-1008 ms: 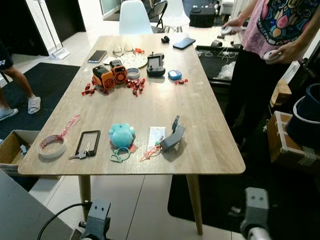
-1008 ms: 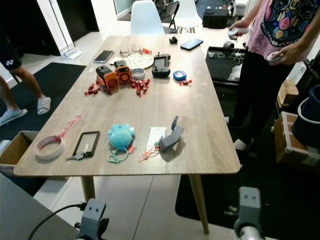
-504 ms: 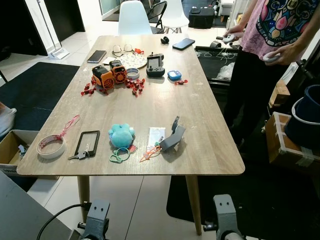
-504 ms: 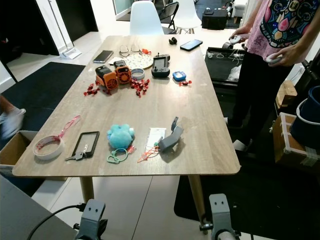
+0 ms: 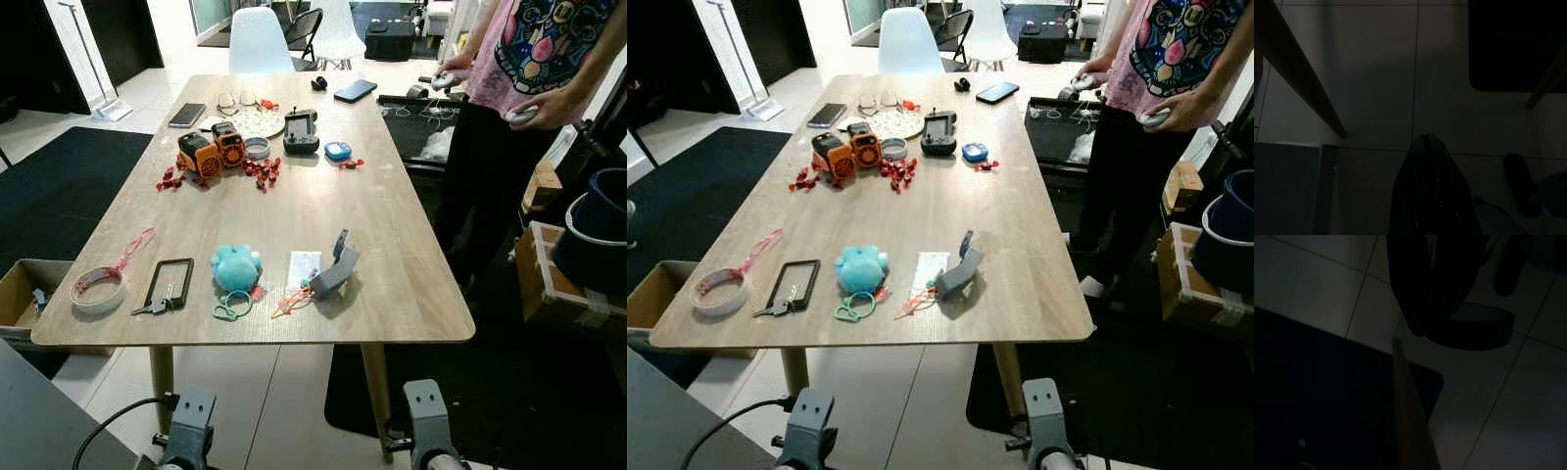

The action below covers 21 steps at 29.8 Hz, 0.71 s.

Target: Hang keys on a hook

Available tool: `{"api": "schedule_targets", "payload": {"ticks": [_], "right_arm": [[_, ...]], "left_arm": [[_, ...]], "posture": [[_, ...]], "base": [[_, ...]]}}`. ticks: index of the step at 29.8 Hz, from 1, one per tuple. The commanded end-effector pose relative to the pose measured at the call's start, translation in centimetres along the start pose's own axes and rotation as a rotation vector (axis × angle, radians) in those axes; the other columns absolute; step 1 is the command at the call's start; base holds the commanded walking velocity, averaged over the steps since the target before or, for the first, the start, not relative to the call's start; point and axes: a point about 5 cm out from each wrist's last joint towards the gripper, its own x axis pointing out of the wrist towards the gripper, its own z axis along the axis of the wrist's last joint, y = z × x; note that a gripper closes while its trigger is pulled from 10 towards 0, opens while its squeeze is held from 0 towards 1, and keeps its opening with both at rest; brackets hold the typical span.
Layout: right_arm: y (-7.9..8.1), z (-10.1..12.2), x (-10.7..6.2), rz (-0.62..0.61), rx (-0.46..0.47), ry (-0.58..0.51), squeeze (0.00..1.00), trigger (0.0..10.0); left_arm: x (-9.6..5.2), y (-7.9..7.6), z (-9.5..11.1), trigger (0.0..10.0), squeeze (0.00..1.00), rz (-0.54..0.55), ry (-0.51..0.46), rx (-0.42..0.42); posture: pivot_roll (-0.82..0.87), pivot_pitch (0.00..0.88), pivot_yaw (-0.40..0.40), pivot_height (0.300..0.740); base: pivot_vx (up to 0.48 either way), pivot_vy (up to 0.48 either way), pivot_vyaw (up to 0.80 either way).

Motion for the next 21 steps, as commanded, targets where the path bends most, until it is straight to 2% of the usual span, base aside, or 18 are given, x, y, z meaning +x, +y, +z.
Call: {"api": "schedule_targets", "payload": {"ticks": [1,9,21], "right_arm": [[0.5,-0.36,-0.09,0.026,-0.018,0.009,0.0,10.0],[0.56,-0.59,-0.17,0.038,-0.05,0.014,0.0,10.0],[0.5,-0.68,-0.2,0.039,-0.066,0.016,0.0,10.0]], "left_arm": [[-0.17,-0.21,-0.64,10.0,0.0,0.002,0.02,-0.01],[-0.29,-0.36,-0.93,10.0,0.0,0.002,0.023,-0.012],[-0.31,-0.3,-0.95,10.0,0.0,0.005,0.022,-0.01]], "posture": [[0.04,0.048,0.018,0.74],[0.04,0.036,0.014,0.74],[0.04,0.034,0.012,0.74]], "base": [[0.0,0.0,0.0],[0.0,0.0,0.0],[0.0,0.0,0.73]]}}
